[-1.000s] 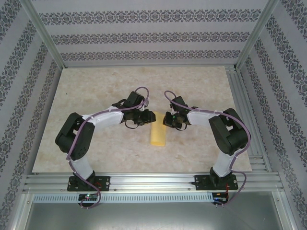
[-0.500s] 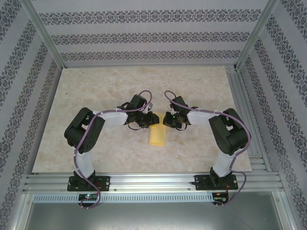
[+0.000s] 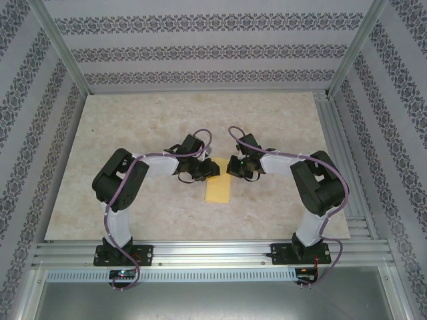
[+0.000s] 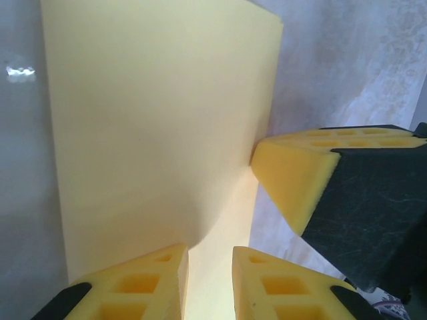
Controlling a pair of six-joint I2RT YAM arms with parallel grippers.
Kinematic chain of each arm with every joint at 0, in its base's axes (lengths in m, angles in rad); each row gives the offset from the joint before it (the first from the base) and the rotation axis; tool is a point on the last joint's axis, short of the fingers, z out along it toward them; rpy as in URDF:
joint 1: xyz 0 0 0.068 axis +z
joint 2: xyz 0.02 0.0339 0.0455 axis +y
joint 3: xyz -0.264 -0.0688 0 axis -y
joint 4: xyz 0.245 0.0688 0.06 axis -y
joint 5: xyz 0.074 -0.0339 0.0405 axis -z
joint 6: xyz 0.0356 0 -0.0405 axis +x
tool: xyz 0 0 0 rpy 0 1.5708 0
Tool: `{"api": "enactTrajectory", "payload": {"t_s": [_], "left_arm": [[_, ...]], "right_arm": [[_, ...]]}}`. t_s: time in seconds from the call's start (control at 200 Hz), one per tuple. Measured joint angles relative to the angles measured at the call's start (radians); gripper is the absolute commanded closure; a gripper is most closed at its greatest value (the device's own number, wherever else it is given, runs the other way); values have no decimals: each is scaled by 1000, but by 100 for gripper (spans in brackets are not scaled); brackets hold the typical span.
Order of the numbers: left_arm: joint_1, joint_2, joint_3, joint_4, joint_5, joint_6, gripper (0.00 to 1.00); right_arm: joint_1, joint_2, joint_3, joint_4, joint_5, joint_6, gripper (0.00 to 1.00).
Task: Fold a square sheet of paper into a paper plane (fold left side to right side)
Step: Hold the square sheet of paper at the center of the table.
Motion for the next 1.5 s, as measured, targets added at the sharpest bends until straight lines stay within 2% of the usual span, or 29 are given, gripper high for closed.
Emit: {"api": "enactTrajectory", "payload": {"t_s": [0.594,0.799,0.929,1.499], "left_arm": [[0,6,-40,31,5,3,74],[0,6,-40,30,5,10,75],[0,6,-40,30,5,14,75],[0,6,-40,29,4,21,76]], "right_arm": [[0,-6,0,-2,-1,-8,92],[-13,-75,23,-63,10,-34,91],[-13,-95,51,-34,-10,-28,92],[1,127,191,96,-142,76,93]]}}
